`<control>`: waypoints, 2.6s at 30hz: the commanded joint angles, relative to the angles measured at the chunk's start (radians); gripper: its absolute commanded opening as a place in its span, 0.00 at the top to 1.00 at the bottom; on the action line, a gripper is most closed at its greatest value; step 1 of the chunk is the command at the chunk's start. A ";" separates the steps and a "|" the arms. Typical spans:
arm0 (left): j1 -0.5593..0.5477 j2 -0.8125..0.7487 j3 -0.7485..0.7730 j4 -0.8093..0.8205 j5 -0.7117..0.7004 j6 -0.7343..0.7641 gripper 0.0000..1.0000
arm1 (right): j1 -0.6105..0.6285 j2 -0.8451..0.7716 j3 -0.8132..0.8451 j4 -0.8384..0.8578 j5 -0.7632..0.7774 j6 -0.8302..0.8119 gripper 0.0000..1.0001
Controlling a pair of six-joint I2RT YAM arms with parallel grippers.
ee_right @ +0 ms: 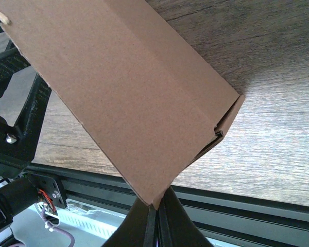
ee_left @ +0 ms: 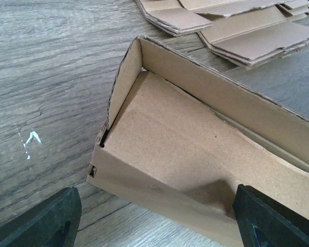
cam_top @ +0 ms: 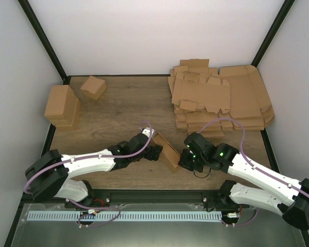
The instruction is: Fold the paper box
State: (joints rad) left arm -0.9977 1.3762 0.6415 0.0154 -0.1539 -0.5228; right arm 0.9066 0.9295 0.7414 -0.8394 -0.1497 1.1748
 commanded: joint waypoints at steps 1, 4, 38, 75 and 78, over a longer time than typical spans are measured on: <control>-0.014 0.051 -0.004 -0.109 0.007 0.010 0.16 | 0.005 0.001 0.046 -0.077 0.009 -0.031 0.99; -0.013 0.056 -0.001 -0.111 0.005 0.012 0.16 | 0.005 -0.006 0.048 -0.081 0.016 -0.041 0.99; -0.015 0.057 0.021 -0.138 0.000 0.015 0.16 | 0.005 -0.001 0.010 -0.050 0.027 -0.036 0.99; -0.015 0.090 0.061 -0.166 0.002 0.005 0.16 | 0.006 0.100 -0.089 -0.031 0.040 -0.048 0.99; -0.015 0.085 0.065 -0.168 0.003 0.006 0.16 | 0.006 0.102 -0.099 -0.007 0.045 -0.054 0.99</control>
State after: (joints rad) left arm -1.0031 1.4254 0.7128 -0.0433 -0.1722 -0.5251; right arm 0.9119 0.9794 0.7139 -0.8158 -0.1539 1.1179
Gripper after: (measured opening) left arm 0.839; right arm 0.012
